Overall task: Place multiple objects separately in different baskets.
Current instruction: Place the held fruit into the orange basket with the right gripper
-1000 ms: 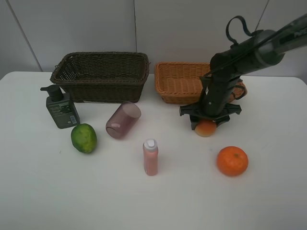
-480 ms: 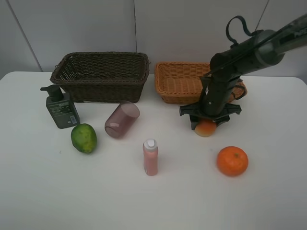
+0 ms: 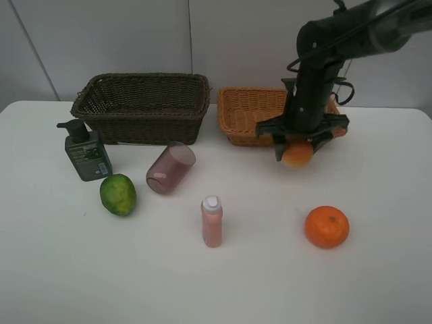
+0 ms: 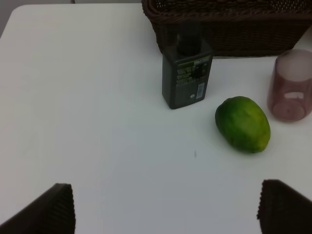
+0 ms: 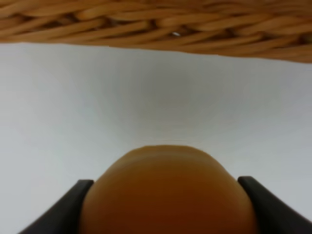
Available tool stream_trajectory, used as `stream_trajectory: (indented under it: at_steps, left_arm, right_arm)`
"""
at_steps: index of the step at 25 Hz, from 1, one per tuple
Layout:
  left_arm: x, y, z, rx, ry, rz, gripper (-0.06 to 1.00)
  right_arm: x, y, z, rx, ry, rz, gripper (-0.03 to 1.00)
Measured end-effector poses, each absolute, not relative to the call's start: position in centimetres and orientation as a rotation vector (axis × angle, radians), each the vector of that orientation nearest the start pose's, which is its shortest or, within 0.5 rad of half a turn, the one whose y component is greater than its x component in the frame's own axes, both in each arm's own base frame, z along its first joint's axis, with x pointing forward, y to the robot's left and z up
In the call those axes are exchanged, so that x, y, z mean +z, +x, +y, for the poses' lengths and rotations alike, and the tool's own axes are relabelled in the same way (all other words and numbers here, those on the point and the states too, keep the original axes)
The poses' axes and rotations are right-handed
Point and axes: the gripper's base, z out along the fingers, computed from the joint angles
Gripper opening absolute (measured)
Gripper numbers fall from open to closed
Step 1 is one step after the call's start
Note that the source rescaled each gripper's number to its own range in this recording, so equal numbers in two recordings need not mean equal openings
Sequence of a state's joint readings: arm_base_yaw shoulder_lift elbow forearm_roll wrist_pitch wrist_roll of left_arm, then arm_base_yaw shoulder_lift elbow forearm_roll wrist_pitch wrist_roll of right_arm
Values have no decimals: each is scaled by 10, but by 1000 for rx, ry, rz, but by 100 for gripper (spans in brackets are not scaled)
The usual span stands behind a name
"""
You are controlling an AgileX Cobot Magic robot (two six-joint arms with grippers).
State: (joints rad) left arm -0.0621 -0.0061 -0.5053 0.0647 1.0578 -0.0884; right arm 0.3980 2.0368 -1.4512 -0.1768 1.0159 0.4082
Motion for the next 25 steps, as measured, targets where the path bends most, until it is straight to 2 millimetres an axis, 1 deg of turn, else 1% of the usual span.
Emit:
stream_trajectory:
  at_steps: [2,4,8,10,11,13,15,18,20,25]
  left_arm:
    - [279,-6,6,-18,-30,2028,94]
    - [279,-6,6,-18,-30,2028,94]
    - [279,-6,6,-18,-30,2028,94]
    - [279,-6,6,-18,-30,2028,94]
    - [279,-6,6,-18,-30,2028,94]
    - [279,-6,6,-18,-30,2028,94]
    - [279,-6,6,-18,-30,2028,94]
    - [279,-6,6,-18,-30,2028,94]
    - [279,-6,6,-18,-30,2028,94]
    - [279,-6,6,-18,-30,2028,94]
  right_arm:
    - [185,376,144,-180,-158,3054,45]
    - [203,381,148,-162,-195,3047,45]
    - [238,397,154,-111,-238,2944,45]
    - [252,406,157,-88,-242,2891,45]
    - [255,410,158,-82,-245,2873,45]
    - [256,421,160,-73,-245,2848,45]
    - [251,432,160,-70,-231,2839,45]
    - [236,447,155,-78,-208,2849,45]
    - [221,456,151,-77,-192,2842,45]
    - [193,474,149,-53,-184,2790,45]
